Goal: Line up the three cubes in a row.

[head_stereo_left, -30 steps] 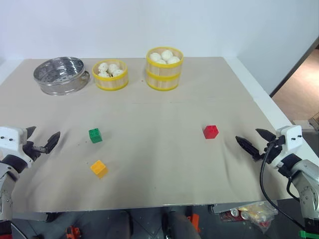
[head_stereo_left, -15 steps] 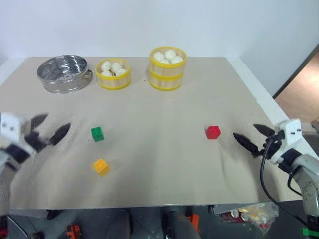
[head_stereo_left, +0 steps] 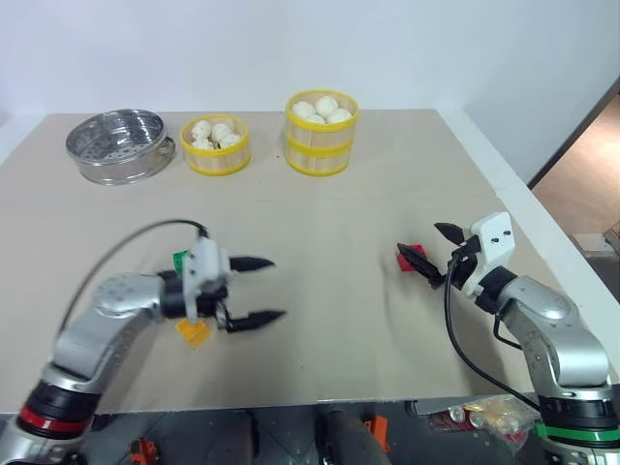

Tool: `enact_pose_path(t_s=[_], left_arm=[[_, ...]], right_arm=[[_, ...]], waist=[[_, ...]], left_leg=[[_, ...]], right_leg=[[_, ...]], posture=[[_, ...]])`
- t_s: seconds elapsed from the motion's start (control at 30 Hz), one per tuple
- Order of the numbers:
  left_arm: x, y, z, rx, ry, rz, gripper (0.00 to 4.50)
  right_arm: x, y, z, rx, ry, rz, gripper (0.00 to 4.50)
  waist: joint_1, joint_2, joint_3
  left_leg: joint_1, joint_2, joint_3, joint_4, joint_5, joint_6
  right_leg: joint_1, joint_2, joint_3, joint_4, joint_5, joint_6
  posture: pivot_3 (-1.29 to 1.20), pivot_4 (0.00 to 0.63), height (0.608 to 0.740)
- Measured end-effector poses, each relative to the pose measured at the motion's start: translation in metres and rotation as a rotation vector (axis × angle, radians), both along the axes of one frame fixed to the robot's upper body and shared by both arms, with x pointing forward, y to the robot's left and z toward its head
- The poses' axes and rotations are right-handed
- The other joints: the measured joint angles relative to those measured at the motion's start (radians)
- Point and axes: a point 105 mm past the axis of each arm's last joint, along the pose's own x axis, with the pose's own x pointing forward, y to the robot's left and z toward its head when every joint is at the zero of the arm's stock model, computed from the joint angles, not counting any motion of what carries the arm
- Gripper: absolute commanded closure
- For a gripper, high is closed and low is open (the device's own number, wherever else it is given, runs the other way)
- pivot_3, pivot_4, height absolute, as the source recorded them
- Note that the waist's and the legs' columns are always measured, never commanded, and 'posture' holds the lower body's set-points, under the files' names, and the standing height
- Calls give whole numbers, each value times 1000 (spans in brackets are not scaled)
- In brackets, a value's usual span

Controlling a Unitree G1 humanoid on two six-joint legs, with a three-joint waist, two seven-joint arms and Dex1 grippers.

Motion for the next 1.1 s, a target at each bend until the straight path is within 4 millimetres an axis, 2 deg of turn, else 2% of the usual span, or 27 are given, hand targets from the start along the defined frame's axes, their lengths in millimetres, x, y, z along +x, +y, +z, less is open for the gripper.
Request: enact_pose_path(t_s=[0.13, 0.2, 0.43, 0.73, 0.83, 1.07, 1.1], left_arm=[[9, -12, 5, -23, -19, -48, 24], [14, -17, 1, -20, -9, -62, 24], [18, -20, -4, -9, -8, -67, 24], [19, -26, -5, -20, -19, -58, 24], [18, -27, -7, -27, -13, -50, 0], [14, -25, -14, -16, -2, -31, 0], [13, -25, -15, -16, 1, -29, 0]], right_arm=[[3, 3, -6, 32, -1, -56, 0], [4, 8, -13, 48, 11, -75, 0], [5, 11, -23, 51, 23, -124, 0], [11, 4, -54, 87, 122, -203, 0], [16, 8, -54, 108, 123, -200, 772], [22, 10, -52, 122, 120, -195, 3212], [22, 11, -52, 123, 120, -195, 3236]], waist=[[0, 0, 0], [-2, 0, 0], [-1, 0, 0], [-2, 0, 0], [-3, 0, 0], [-2, 0, 0], [-2, 0, 0]], left_leg=[[0, 3, 0, 3, 0, 0], [1, 4, 1, 3, 0, 0], [0, 5, 1, 3, 0, 0], [1, 5, 3, 3, 0, 0], [1, 5, 3, 3, 0, 0], [1, 5, 3, 3, 0, 0], [1, 5, 4, 3, 0, 0]], right_leg=[[0, 5, 1, 0, 1, -6], [0, 6, 3, 0, 2, -6], [0, 8, 4, 0, 3, -4], [0, 8, 6, 0, 3, -5], [-1, 8, 7, 0, 4, -2], [-1, 8, 7, 0, 4, -2], [-1, 8, 7, 0, 4, -2]], posture=[[0, 150, 740], [0, 150, 740], [0, 150, 740], [0, 150, 740], [0, 150, 740], [0, 150, 740], [0, 150, 740]])
